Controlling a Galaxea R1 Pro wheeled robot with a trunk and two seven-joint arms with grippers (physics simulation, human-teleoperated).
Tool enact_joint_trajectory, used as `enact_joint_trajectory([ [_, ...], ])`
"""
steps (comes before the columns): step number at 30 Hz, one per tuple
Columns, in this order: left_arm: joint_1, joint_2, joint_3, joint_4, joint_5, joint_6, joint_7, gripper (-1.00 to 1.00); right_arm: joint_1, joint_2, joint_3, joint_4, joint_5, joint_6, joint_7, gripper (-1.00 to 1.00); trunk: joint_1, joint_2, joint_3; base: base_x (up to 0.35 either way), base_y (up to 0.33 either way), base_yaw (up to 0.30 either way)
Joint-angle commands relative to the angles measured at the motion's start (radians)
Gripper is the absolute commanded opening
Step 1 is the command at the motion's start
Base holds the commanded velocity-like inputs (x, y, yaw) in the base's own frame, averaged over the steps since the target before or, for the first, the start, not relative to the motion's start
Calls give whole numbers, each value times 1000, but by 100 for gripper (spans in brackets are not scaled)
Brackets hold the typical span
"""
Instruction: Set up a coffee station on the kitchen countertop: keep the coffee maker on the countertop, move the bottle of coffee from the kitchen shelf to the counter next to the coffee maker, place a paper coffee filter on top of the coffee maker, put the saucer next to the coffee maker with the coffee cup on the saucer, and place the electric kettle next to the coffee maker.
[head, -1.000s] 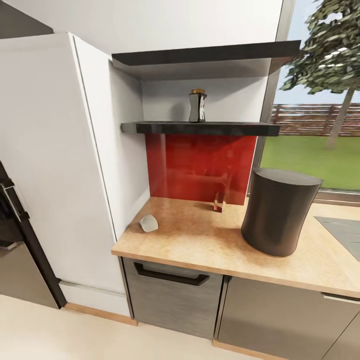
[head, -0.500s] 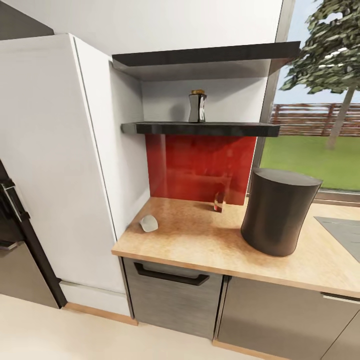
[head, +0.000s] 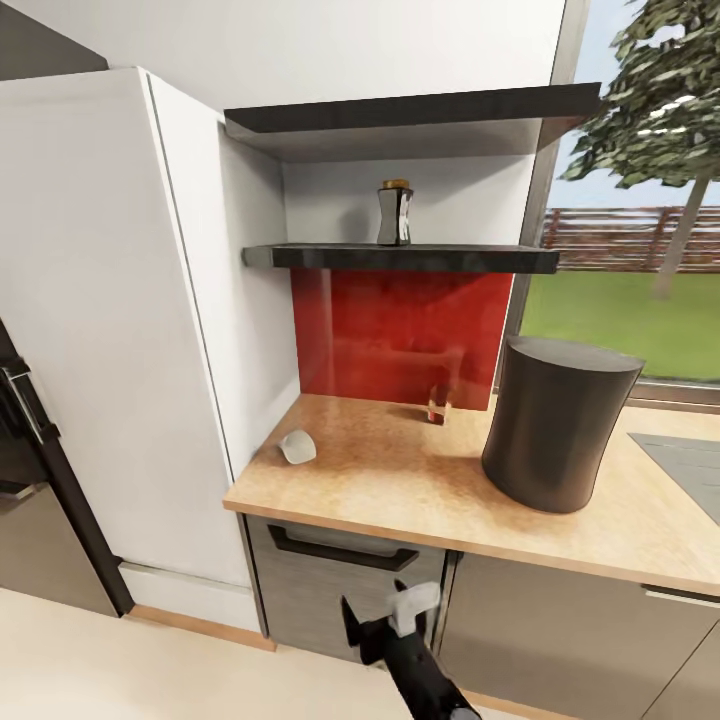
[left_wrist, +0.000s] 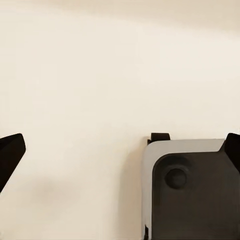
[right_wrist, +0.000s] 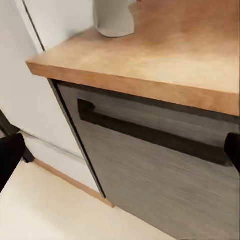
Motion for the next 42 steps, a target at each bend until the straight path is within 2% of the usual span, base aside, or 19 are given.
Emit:
enact_joint_trajectory([
  [1, 0, 1, 0, 1, 0, -3, 0, 100, -7, 10, 2, -22, 7, 29, -1, 100, 0, -1, -1, 0, 0, 0],
  [3, 0, 3, 0, 2, 0, -3, 0, 100, -56, 39, 6, -71, 55, 116, -2, 100, 0, -1, -1, 0, 0, 0],
  [4, 0, 4, 0, 2, 0, -3, -1, 100, -74, 45, 7, -78, 63, 133, -2, 100, 0, -1, -1, 0, 0, 0],
  [6, -1, 5, -1, 2, -1, -3, -2, 100, -154, 65, 9, -88, 81, 183, -3, 100, 0, -1, -1, 0, 0, 0],
  [10, -2, 6, -4, 2, -2, -1, -3, 100, -281, 65, 10, -67, 90, 226, -3, 100, 0, -1, -1, 0, 0, 0],
  [15, -2, 5, -4, 2, -3, 0, -3, 100, -477, 65, 8, 46, 92, 332, -4, 100, 0, -1, -1, 0, 0, 0],
  [20, -2, 4, -4, 1, -4, 0, -1, 100, -612, 65, 3, 203, 75, 373, -4, 100, 0, -1, -1, 0, 0, 0],
  [24, -2, 4, -4, 1, -4, 0, -1, 100, -635, 65, -5, 238, 69, 378, -3, 100, 0, -1, -1, 2, 0, 0],
  [29, -1, 6, -5, 2, -4, 1, -1, 100, -642, 65, -49, 250, 67, 379, 3, 100, 0, -1, -1, 159, 18, 0],
  [38, 0, 6, -7, 3, -4, 1, 9, 100, -643, 65, -58, 260, 68, 379, 4, 100, 0, -1, -1, 277, 181, 0],
  [42, 0, 6, -7, 5, -3, 1, 23, 100, -643, 65, -58, 297, 68, 379, 5, 100, 0, -1, -1, 215, 273, 0],
])
